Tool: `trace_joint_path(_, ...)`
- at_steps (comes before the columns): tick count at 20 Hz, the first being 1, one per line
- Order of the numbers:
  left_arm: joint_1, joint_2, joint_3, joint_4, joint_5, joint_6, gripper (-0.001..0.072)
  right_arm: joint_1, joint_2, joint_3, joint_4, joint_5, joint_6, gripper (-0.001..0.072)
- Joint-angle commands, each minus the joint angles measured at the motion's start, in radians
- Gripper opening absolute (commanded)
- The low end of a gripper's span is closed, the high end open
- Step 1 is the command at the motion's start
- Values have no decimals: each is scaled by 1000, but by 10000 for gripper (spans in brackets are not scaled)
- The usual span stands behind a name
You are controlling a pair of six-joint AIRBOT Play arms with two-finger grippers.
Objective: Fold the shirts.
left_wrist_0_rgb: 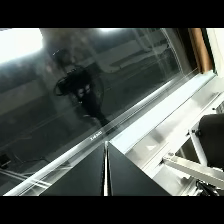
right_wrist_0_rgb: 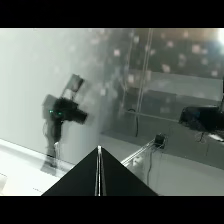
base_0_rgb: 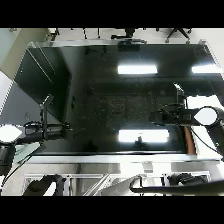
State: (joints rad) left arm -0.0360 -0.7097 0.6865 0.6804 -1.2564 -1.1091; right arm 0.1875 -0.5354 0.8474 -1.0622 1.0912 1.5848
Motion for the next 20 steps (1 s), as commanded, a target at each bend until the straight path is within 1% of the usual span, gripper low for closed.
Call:
trace_joint_path(1,0,1,0,0,0,1,14,1,0,0,0,1,0,18)
trace_joint_path(5,5,1,1,3,0,0,14,1,0,0,0,1,0,17)
trace_joint_path(6,21,1,12,22,-3,-21,14,1,0,0,0,1,0,18)
trace_joint_path(8,79,1,65,115,-5,-107,14,1,0,0,0,1,0,17)
trace_joint_path(9,121,1,107,183,-10,-134,17,1,0,0,0,1,0,18)
trace_joint_path(10,160,1,146,253,-23,-140,19,1,0,0,0,1,0,17)
trace_joint_path(11,208,1,188,334,-34,-143,76,1,0,0,0,1,0,18)
trace_joint_path(12,249,1,221,421,-37,-145,439,1,0,0,0,1,0,18)
trace_joint_path(13,296,0,246,523,-30,-158,700,1,0,0,0,1,0,18)
trace_joint_path(14,335,-5,262,628,-16,-163,700,1,0,0,0,1,0,17)
trace_joint_path(15,370,-19,268,719,-15,-191,700,1,0,0,1,1,0,18)
trace_joint_path(17,438,-80,267,869,-41,-285,700,1,0,0,0,1,0,17)
trace_joint_path(18,477,-124,267,911,-65,-310,700,1,0,0,0,1,0,17)
trace_joint_path(20,553,-210,267,945,-95,-314,700,1,0,0,0,1,0,18)
